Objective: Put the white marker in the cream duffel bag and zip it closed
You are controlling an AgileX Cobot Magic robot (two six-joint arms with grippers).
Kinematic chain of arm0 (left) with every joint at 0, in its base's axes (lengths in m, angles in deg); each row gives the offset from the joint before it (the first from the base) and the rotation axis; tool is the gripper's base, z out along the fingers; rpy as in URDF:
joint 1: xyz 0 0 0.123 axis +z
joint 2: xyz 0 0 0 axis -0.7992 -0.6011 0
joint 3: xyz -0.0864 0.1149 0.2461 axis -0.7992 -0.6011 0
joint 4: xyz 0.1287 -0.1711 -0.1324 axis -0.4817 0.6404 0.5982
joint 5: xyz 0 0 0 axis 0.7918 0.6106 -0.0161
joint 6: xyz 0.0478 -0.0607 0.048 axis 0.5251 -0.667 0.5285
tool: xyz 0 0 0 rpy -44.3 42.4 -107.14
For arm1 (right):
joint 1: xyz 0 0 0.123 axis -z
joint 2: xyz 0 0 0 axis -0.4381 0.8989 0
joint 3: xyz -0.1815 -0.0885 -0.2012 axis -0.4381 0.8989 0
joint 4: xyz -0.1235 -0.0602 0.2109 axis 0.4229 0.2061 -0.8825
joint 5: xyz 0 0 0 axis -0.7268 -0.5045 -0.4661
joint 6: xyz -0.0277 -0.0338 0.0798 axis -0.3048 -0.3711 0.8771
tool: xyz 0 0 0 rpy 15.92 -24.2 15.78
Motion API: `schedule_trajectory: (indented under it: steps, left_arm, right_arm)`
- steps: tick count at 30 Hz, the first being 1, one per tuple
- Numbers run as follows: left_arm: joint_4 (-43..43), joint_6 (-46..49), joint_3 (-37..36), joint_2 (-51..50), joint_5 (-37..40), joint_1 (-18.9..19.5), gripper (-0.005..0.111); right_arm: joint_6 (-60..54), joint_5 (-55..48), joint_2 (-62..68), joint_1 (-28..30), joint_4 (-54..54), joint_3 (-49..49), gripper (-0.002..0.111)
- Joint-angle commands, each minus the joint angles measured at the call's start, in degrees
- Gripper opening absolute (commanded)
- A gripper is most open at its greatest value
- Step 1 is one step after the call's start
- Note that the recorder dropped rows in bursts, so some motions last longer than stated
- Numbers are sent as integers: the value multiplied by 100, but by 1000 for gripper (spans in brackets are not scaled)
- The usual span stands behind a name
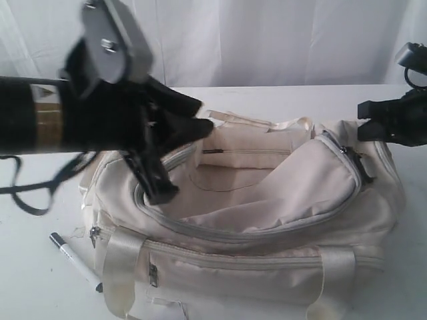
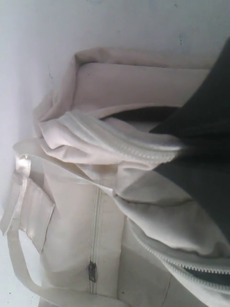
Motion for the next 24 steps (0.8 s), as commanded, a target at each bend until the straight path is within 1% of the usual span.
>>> schedule_trajectory:
  steps: [1, 3, 6, 7, 8, 11, 13, 17, 21, 24]
  left_arm:
    - [-64, 798, 577, -878, 576, -884, 36]
    - [96, 1139, 825, -1206, 838, -1172, 36]
    - [563, 1888, 1200, -1625, 1053, -1431, 36]
    - [725, 2297, 1491, -1898, 1084, -1506, 36]
    - [775, 2405, 1638, -2035, 1084, -1546, 36]
    - [896, 2428, 2202, -2518, 889, -1559, 36]
    - [907, 2428, 2426, -2662, 799, -1559, 36]
    - [965, 2439, 2511, -2841, 762, -1559, 36]
    - [1101, 2470, 2525, -2929, 751, -1559, 36]
    - [1211, 2572, 2703, -3026, 592, -1559, 36]
  right_arm:
    - [-63, 86, 214, 50, -65, -40, 7]
    - [-63, 86, 276, 50, -65, -40, 7]
    - [-63, 163, 359, 50, -174, -57, 7]
    - [-63, 17, 383, 50, -174, -109, 7]
    - [-63, -74, 383, 50, -201, -108, 6]
    - [-197, -744, 371, 50, -334, -182, 1]
    - [-197, -833, 301, 50, -339, -182, 0]
    - [-239, -1002, -120, 50, -517, -182, 0]
    - [-317, -1391, -535, 50, -661, -182, 0]
    - [-268, -1623, -696, 50, -674, -172, 0]
